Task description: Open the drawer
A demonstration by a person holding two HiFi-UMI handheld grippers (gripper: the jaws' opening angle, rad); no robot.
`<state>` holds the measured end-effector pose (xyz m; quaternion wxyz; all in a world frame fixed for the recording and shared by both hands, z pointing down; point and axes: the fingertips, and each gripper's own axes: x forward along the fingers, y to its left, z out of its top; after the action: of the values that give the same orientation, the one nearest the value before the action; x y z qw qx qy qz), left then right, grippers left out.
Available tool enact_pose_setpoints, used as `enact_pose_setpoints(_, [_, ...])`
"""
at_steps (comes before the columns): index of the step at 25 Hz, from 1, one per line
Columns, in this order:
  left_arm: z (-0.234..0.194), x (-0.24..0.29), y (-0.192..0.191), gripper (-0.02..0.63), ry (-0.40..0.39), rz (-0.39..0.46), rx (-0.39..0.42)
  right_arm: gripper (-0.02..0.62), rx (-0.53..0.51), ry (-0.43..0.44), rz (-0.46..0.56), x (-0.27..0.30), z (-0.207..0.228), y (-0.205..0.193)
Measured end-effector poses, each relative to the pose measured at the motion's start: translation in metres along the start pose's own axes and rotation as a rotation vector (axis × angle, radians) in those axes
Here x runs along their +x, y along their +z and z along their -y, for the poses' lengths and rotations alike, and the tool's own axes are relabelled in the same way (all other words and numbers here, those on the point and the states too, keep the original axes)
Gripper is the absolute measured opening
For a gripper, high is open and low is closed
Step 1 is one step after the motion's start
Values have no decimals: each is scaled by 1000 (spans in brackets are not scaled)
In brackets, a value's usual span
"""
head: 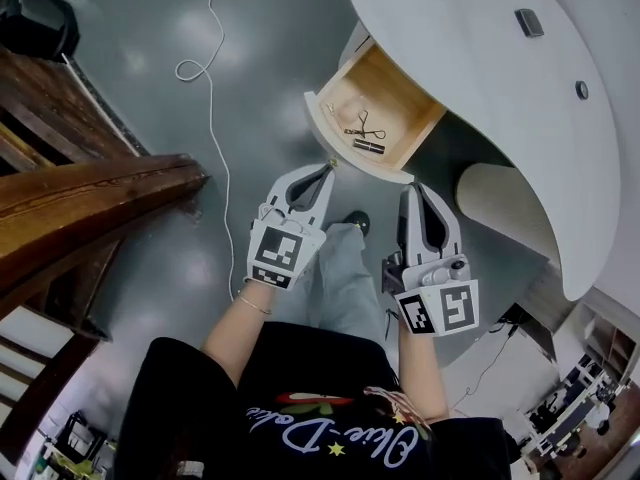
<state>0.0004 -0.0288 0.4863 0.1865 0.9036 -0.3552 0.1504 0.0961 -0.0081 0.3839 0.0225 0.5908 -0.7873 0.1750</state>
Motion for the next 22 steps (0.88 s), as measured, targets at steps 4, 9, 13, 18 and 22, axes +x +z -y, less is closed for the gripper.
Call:
enact_pose_setpoints(4, [14, -10, 21, 3, -23, -11, 37, -3, -6, -11, 9, -12, 2, 15])
enact_pose_setpoints(9, [29, -21, 58, 4, -46, 3, 84, -3, -16, -28, 33, -26, 2, 36])
enact_pose_setpoints(13, [40, -33, 87, 3, -79, 37, 65, -3, -35, -29, 54, -38, -3, 55])
enact_pose_setpoints(18, [53, -48, 112, 3, -91, 54, 66, -3, -46, -42, 78, -57, -4, 76])
enact_pose_setpoints(22, [62, -50, 124, 5, -126, 13, 132, -3, -17, -74, 124, -74, -3, 97])
